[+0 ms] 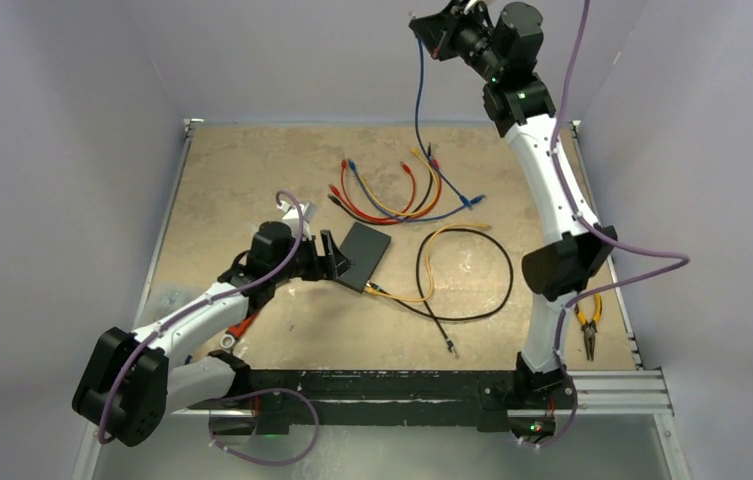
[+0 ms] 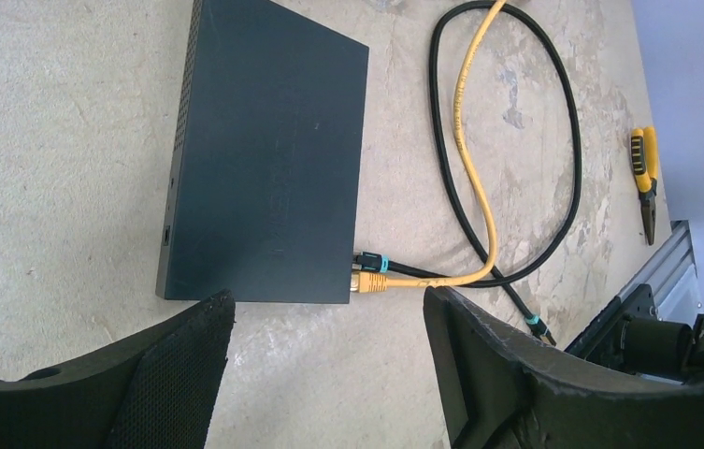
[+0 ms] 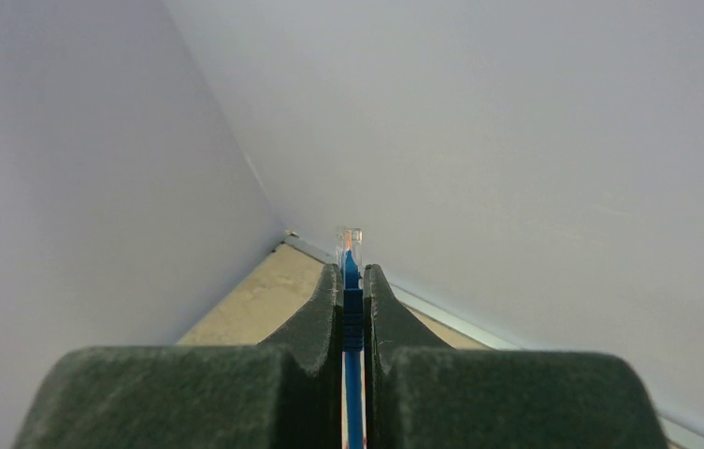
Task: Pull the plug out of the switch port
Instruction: Place the connector at the center of the board.
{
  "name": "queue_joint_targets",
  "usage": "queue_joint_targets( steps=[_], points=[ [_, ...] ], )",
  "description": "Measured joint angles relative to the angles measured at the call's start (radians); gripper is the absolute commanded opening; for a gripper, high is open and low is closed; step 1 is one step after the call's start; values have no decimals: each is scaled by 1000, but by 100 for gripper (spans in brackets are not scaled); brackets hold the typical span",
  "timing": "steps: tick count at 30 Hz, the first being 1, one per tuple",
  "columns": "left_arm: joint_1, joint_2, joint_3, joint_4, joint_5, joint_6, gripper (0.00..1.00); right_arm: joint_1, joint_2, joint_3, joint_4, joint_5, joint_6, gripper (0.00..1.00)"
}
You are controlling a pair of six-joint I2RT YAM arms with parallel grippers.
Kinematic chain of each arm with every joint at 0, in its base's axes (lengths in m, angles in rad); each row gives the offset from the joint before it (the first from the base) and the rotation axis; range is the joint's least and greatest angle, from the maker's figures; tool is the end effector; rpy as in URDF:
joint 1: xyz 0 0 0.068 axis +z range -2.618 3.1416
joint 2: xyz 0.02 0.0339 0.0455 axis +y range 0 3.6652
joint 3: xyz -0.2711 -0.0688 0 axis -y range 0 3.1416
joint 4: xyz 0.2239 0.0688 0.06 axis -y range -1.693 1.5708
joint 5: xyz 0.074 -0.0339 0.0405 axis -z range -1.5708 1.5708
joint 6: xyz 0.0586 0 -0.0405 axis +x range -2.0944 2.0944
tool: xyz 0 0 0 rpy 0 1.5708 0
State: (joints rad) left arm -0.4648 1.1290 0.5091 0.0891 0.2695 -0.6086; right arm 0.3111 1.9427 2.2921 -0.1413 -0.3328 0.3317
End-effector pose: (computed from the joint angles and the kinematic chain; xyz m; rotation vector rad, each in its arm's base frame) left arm 0.2019 -0.1187 0.2113 0.0124 2.2198 -0.9058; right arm 0.4082 0.1514 0.5258 -0.2730 1.3898 0.7613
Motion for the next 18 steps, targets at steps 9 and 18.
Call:
queue_joint_targets(
  steps=[9,18],
  points=[
    [0,-2,-1,-2,12,-1,74,-57,294,119,52,-133,76,0],
    [0,-34,-39,2,23,-26,74,-53,468,46,112,-271,208,0]
  ],
)
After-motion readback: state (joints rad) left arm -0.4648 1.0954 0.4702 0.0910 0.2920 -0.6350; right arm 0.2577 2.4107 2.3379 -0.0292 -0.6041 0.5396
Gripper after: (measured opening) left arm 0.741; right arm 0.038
